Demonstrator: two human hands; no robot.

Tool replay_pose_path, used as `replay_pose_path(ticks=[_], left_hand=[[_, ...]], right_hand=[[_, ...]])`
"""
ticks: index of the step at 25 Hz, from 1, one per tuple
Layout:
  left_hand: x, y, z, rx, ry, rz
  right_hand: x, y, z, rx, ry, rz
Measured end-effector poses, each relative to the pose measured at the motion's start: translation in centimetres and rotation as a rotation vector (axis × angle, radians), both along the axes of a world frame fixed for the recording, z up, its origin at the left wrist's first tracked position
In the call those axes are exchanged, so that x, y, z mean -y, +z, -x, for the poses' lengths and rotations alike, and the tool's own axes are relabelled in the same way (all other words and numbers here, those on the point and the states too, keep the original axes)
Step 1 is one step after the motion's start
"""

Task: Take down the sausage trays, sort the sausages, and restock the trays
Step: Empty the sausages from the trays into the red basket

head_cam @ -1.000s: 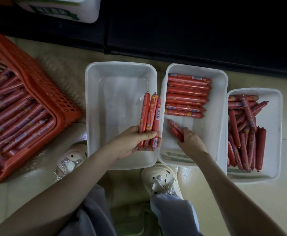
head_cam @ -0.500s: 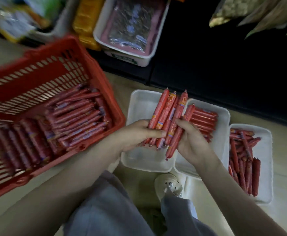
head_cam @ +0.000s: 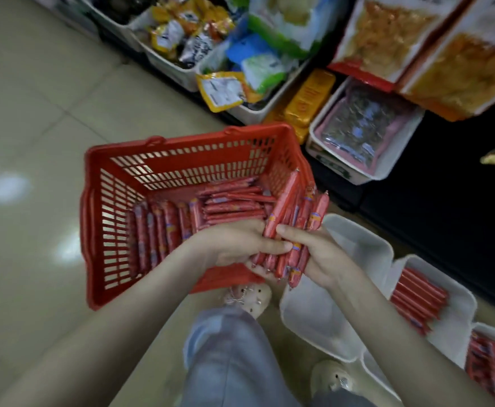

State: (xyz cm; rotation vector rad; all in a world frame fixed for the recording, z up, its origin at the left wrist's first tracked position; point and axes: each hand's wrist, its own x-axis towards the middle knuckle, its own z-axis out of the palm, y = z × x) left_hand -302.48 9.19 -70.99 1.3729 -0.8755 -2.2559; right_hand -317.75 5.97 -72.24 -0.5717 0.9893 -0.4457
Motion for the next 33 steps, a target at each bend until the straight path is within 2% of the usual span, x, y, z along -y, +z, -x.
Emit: replay_pose_path(ticks=[2,6,8,10,12,13,15,16,18,20,22,27,29,31,33], left_hand=[[0.3,-1.0,-1.9,0.051,-0.045,-0.042],[1.0,-5.0,-5.6,0.180,0.009,-0.101],[1.0,-7.8,-7.4,0.394,-0.039,-0.058],[0.7,-11.4,-9.5,0.784,0.084,0.057],[-0.2,-14.0,-10.6,1.081,0.302,0.307],[-0.6,-15.1,-10.9,1.176,0.284,0.461],[-0.9,-16.8,-10.6,1.254,0.018,0.653],[-0.7,-17.3,-10.3,1.253,-0.183,0.665],[-0.2,-18.7,-9.4,1.262,-0.529,0.574],[0.4,-19.8,-8.8,1.294,-0.629,0.472],[1.0,-20.7,-8.9,1.303,-0.577,0.447],[1.7,-21.6,-10.0,1.097,-0.406,0.440],[1.9,-21.7,-10.1,1.072,-0.283,0.461],[2.0,-21.5,-10.0,1.049,-0.105,0.478],[1.7,-20.9,-9.4,1.068,-0.137,0.530]], right_hand=[[1.2,-1.3,-2.5,-0.065,0.058,0.039],[4.4,-5.4,-7.5,-0.198,0.213,0.185],[6.5,-8.0,-9.0,-0.406,0.341,0.388],[8.6,-11.5,-10.3,-0.701,0.669,0.785],[9.1,-14.0,-11.3,-0.856,1.046,1.137],[8.7,-15.2,-11.8,-0.877,1.168,1.241],[7.5,-17.0,-12.1,-0.915,1.309,1.353],[7.3,-17.6,-12.0,-0.945,1.355,1.354],[7.7,-18.5,-11.3,-0.999,1.421,1.233],[8.6,-18.9,-10.5,-0.994,1.482,1.080],[8.8,-19.2,-10.2,-0.951,1.476,1.032],[7.8,-19.3,-9.8,-0.850,1.328,1.073],[7.9,-18.9,-9.7,-0.741,1.247,0.981],[8.4,-18.2,-9.4,-0.673,1.208,0.805],[8.6,-17.8,-8.8,-0.668,1.268,0.700]])
